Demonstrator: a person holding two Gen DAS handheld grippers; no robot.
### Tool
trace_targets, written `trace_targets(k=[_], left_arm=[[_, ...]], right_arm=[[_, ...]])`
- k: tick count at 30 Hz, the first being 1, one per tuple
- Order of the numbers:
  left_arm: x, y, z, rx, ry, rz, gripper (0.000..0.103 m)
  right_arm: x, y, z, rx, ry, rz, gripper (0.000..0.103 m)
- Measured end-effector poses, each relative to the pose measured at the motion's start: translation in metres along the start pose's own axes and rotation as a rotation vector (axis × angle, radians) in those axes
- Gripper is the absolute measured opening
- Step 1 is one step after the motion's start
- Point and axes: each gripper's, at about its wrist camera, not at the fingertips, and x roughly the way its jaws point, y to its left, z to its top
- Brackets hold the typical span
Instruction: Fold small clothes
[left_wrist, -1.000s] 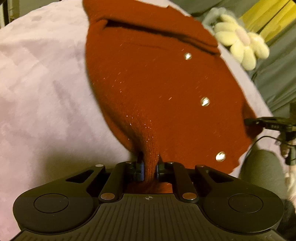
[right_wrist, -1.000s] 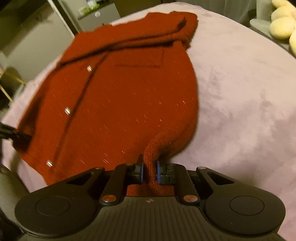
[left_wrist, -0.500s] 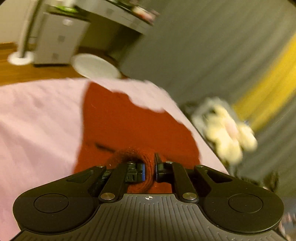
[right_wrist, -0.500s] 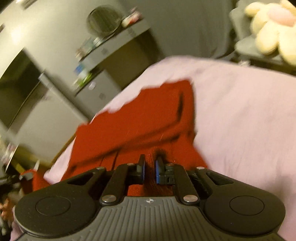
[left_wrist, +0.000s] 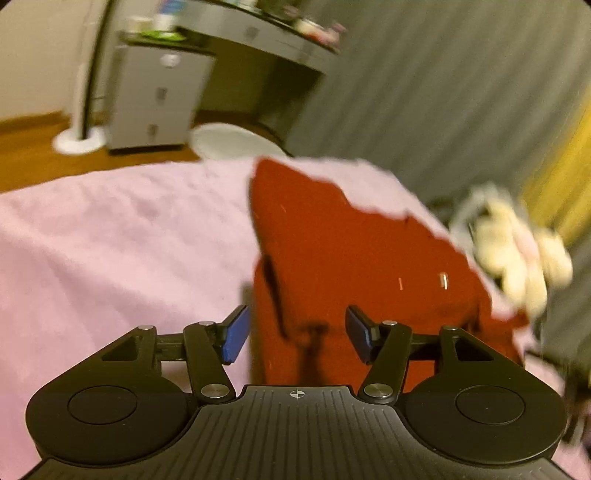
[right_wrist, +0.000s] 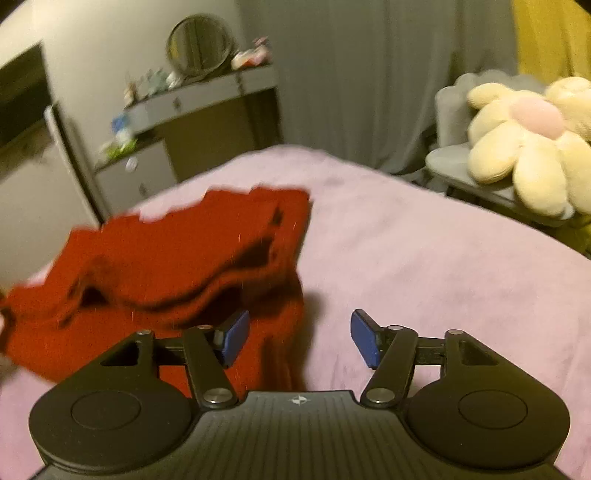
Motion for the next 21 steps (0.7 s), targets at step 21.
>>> trace_targets(k=[21], left_arm=[[0.04,0.002,0.037,-0.128,-0.101,-0.021,0.069]], right_arm=[[0.064,0.02,0.04,0.033,-0.036,-0.032,0.04]])
